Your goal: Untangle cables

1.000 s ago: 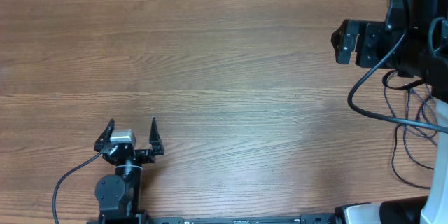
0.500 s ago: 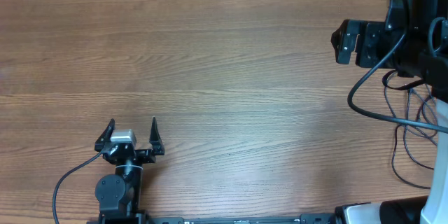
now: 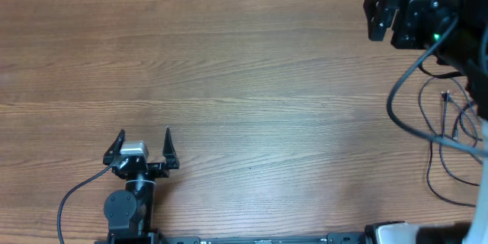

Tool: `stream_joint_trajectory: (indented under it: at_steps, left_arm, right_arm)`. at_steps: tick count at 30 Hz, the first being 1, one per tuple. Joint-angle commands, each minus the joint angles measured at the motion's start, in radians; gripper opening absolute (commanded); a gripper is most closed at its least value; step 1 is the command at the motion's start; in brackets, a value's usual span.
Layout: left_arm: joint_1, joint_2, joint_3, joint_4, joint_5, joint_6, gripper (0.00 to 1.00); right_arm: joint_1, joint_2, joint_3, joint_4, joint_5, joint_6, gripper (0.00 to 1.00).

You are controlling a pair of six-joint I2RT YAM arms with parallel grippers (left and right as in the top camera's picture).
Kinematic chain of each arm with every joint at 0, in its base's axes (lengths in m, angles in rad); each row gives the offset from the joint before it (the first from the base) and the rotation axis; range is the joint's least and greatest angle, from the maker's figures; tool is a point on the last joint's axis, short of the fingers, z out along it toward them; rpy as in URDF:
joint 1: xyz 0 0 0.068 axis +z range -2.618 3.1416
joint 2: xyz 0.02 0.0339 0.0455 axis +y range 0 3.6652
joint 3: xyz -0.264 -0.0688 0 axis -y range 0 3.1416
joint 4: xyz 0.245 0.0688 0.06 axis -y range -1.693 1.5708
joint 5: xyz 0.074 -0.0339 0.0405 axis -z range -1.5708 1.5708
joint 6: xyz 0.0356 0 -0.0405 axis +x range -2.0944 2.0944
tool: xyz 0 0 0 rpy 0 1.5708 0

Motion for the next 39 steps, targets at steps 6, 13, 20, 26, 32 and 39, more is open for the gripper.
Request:
stream_joint_trajectory:
  at_steps: [6, 13, 20, 26, 32, 39]
  left_arm:
    - [-0.005, -0.009, -0.004, -0.002, -0.007, 0.019, 1.0]
    - [-0.005, -0.009, -0.004, -0.002, -0.006, 0.019, 1.0]
    - [-0.005, -0.009, -0.004, -0.002, -0.007, 0.019, 1.0]
    - [-0.005, -0.009, -0.004, -0.002, -0.007, 0.019, 1.0]
    - [-0.005, -0.009, -0.004, -0.002, -0.006, 0.019, 1.0]
    - [-0.005, -0.009, -0.004, -0.002, -0.006, 0.019, 1.0]
  right_arm:
    - [0.003, -0.398, -0.672, 0.61, -0.042, 0.003, 1.0]
    - [0.003, -0.729, -1.382, 1.282, -0.042, 0.003, 1.0]
    - [0.003, -0.923, -1.871, 1.852, -0.042, 0.003, 1.0]
    - [0.003, -0.995, -2.136, 2.163, -0.041, 0.002, 1.0]
    - [0.002, -1.06, -2.27, 2.206, -0.031, 0.002, 1.0]
    - [0.002, -1.143, -2.272, 1.997, -0.022, -0.002, 1.0]
